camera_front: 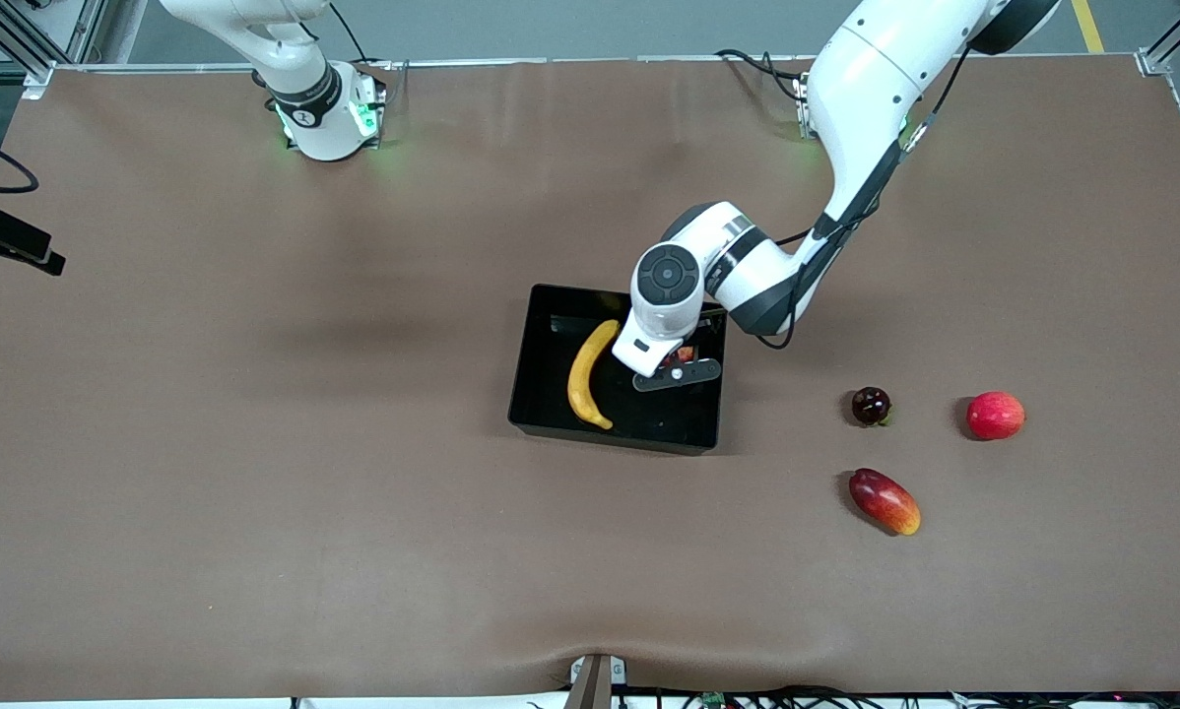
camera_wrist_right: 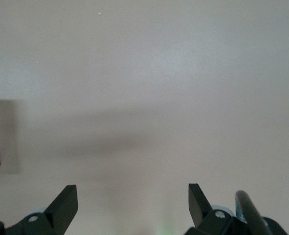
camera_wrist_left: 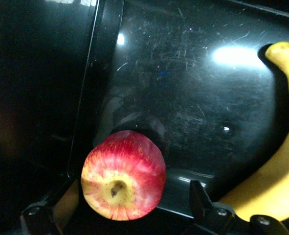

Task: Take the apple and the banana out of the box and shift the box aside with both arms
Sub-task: 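Lower the left gripper and grasp the red apple in the tray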

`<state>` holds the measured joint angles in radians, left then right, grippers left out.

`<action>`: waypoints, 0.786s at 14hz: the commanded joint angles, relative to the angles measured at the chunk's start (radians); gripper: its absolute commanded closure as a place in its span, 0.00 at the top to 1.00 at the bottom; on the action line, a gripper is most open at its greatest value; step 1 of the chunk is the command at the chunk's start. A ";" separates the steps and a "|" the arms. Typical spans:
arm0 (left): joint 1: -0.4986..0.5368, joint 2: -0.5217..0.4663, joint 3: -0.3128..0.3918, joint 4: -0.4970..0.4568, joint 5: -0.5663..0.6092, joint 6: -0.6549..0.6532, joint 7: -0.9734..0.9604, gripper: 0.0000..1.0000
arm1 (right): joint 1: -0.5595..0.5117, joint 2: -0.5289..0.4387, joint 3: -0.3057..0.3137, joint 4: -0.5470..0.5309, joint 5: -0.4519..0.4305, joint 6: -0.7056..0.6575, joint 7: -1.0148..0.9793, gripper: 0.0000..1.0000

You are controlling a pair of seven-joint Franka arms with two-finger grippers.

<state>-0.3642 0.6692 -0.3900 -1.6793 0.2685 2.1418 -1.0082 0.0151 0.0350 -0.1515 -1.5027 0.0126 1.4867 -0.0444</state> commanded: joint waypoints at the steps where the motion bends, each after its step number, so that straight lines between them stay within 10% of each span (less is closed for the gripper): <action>1: -0.015 0.009 0.010 0.009 0.040 -0.003 -0.032 1.00 | -0.021 0.008 0.015 0.016 -0.008 0.000 -0.008 1.00; 5: -0.015 0.020 0.008 0.006 0.077 -0.019 -0.040 0.91 | -0.021 0.008 0.015 0.016 -0.008 0.000 -0.008 1.00; 9: -0.015 0.007 0.008 0.021 0.089 -0.074 -0.035 0.03 | -0.020 0.008 0.015 0.016 -0.010 0.000 -0.009 1.00; 11: -0.013 -0.034 0.005 0.038 0.101 -0.120 -0.029 0.00 | -0.021 0.009 0.015 0.016 -0.010 0.000 -0.009 1.00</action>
<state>-0.3667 0.6818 -0.3891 -1.6606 0.3388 2.0810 -1.0218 0.0136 0.0361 -0.1515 -1.5027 0.0126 1.4879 -0.0444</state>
